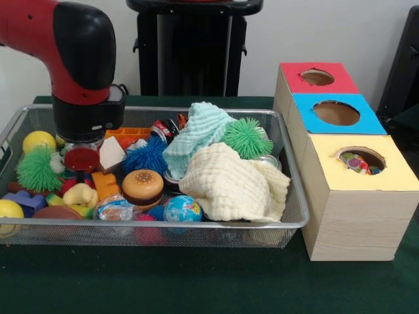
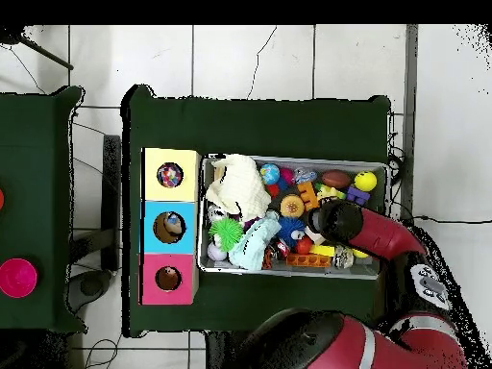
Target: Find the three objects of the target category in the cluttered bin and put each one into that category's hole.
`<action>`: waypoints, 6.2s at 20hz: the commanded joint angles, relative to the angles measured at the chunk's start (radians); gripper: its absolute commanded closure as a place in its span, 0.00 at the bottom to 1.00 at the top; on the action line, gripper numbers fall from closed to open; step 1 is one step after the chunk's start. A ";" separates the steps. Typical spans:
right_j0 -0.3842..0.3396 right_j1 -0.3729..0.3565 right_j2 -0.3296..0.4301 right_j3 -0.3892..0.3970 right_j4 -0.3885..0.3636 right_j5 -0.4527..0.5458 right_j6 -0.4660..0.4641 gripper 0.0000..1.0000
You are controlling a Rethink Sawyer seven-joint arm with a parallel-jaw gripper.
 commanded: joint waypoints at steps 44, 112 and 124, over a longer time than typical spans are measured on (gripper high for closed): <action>0.276 -0.201 0.043 0.256 0.484 0.207 0.387 1.00; -0.055 -0.042 0.081 -0.104 0.140 0.362 -0.215 0.00; -0.081 -0.006 0.126 -0.132 0.056 0.350 -0.138 0.00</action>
